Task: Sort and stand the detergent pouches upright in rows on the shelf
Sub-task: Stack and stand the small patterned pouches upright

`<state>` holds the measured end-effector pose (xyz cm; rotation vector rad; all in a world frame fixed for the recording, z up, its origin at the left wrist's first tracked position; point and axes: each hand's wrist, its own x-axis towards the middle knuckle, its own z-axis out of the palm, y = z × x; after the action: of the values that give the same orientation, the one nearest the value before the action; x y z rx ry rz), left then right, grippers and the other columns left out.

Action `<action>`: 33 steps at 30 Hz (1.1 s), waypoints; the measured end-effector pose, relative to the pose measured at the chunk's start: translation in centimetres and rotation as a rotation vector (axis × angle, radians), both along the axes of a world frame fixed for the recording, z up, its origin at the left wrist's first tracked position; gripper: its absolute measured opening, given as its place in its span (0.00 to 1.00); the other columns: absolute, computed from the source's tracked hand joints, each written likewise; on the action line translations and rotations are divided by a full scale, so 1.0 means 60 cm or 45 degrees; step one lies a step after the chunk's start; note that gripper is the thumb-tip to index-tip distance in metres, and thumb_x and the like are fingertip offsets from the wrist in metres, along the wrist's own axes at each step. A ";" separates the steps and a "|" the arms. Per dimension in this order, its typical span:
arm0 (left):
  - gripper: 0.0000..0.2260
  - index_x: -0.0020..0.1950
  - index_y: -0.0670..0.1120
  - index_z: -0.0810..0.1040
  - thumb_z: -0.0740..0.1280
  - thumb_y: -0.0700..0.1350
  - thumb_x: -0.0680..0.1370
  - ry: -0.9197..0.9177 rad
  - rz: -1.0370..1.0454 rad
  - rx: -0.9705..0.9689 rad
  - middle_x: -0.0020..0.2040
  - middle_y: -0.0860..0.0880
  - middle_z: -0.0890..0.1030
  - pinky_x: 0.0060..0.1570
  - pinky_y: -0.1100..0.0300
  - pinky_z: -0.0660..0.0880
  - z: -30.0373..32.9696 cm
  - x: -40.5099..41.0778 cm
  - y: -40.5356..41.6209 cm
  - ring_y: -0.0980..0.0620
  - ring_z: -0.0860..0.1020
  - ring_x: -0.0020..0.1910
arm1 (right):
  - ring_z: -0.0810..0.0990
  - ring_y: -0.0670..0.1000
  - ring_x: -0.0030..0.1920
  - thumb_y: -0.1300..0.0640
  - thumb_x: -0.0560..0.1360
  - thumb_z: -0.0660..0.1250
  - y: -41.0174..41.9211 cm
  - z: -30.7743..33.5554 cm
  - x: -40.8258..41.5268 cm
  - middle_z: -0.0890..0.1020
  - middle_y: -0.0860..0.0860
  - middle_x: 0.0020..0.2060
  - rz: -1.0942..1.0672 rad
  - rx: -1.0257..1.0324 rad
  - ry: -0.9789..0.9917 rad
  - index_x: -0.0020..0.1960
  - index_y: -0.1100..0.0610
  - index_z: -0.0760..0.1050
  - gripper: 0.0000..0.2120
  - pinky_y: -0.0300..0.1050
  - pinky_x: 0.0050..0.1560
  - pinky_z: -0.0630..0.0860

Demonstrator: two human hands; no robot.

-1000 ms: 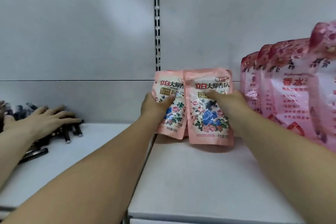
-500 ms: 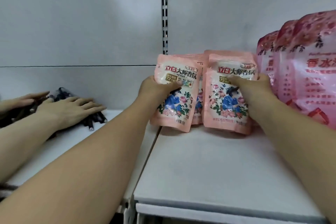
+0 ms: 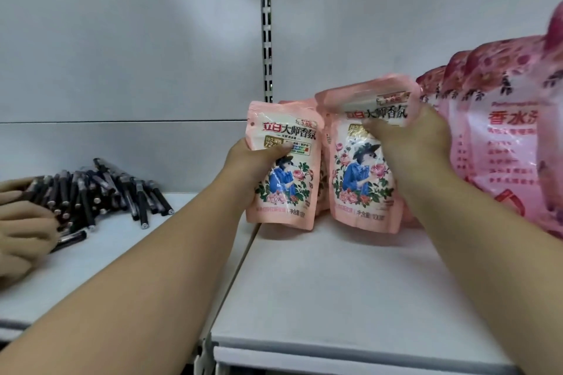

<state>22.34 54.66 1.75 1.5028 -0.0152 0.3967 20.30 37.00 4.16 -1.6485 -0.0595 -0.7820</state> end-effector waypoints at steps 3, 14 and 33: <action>0.06 0.42 0.46 0.78 0.73 0.41 0.70 -0.025 0.074 -0.036 0.42 0.44 0.84 0.46 0.49 0.79 0.001 -0.002 0.006 0.45 0.83 0.40 | 0.78 0.53 0.53 0.54 0.72 0.70 -0.005 0.011 -0.011 0.79 0.50 0.56 -0.045 0.079 -0.118 0.59 0.54 0.72 0.18 0.50 0.56 0.75; 0.21 0.48 0.49 0.77 0.61 0.66 0.72 -0.042 0.062 0.198 0.46 0.47 0.82 0.49 0.52 0.77 0.011 -0.009 0.006 0.45 0.81 0.45 | 0.84 0.52 0.32 0.60 0.69 0.72 0.007 -0.010 0.005 0.84 0.52 0.30 0.712 0.512 0.134 0.43 0.55 0.74 0.07 0.51 0.37 0.82; 0.13 0.47 0.49 0.77 0.65 0.58 0.73 -0.117 -0.166 0.204 0.39 0.47 0.85 0.38 0.57 0.77 0.016 -0.023 -0.006 0.48 0.83 0.35 | 0.85 0.55 0.35 0.56 0.67 0.74 0.009 -0.039 0.031 0.85 0.53 0.35 0.742 0.497 0.134 0.47 0.54 0.76 0.11 0.49 0.38 0.81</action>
<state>20.99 54.27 2.71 1.6305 -0.2209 0.3660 22.14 37.56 1.79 -1.2046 -0.2818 -0.2380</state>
